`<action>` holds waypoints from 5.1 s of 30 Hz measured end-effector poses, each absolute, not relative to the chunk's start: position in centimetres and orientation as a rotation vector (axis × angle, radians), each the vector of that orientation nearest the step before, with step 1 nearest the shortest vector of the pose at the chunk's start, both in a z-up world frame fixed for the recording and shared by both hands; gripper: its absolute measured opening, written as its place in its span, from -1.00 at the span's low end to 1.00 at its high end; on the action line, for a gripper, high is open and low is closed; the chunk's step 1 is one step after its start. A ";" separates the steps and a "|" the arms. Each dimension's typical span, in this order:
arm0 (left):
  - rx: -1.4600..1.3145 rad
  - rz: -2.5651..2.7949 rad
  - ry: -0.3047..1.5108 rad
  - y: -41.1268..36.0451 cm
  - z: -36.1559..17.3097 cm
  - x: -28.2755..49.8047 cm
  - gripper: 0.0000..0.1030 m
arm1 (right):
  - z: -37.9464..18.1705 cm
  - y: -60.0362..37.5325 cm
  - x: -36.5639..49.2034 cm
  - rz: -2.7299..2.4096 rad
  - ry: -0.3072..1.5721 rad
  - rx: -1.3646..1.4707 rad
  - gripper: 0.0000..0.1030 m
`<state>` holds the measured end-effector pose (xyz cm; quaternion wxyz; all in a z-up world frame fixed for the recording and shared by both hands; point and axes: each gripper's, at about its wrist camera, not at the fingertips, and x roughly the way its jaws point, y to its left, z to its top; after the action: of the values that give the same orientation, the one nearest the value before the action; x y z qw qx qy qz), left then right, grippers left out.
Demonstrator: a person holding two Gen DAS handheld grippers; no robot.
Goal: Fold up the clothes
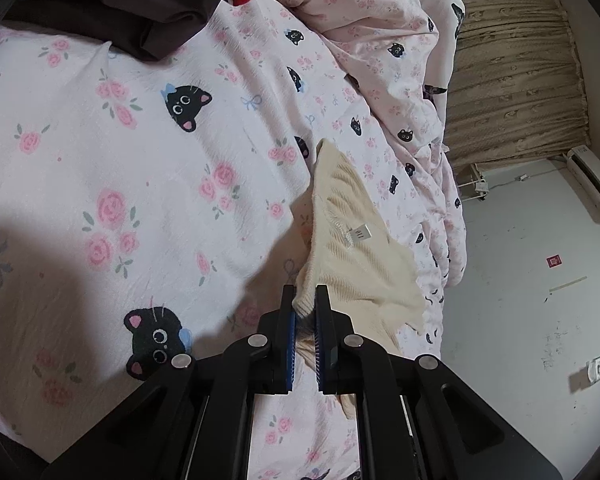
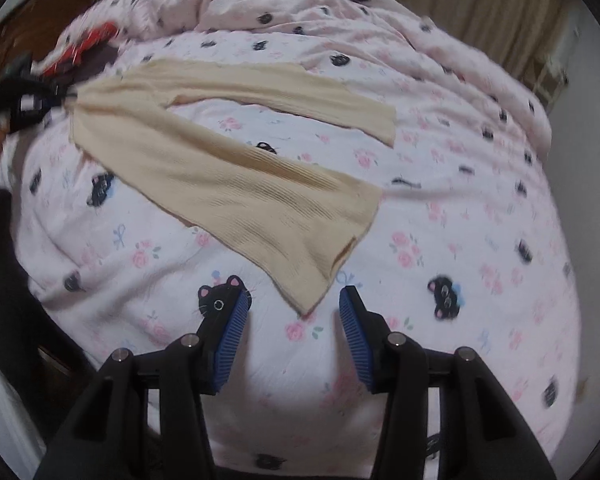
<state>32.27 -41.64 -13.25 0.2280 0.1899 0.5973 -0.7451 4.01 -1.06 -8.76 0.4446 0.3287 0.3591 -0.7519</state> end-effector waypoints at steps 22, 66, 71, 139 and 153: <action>0.533 -2.043 1.641 -41.8 -11.9 33.0 -0.88 | -8.0 -1.9 5.3 -1.780 1.105 0.668 -0.94; 0.690 -1.952 1.568 -47.2 -8.3 25.1 -0.88 | -0.8 -7.1 -10.4 -1.812 0.653 0.850 -0.93; 0.669 -1.926 1.598 -48.6 -9.1 24.1 -0.88 | -1.5 -9.7 -13.5 -1.810 0.643 0.872 -0.94; 0.767 -2.011 1.523 -48.9 -11.0 22.0 -0.53 | -7.8 -32.9 1.3 -1.364 1.026 0.504 -0.34; 0.819 -1.981 1.522 -48.9 -11.9 21.7 -0.53 | -8.9 -35.2 0.6 -1.294 1.110 0.551 -0.31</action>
<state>21.70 -48.94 -11.90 0.2534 0.3015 0.5599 -0.7290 0.57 -35.18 -8.89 0.6248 0.2402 0.4835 -0.5640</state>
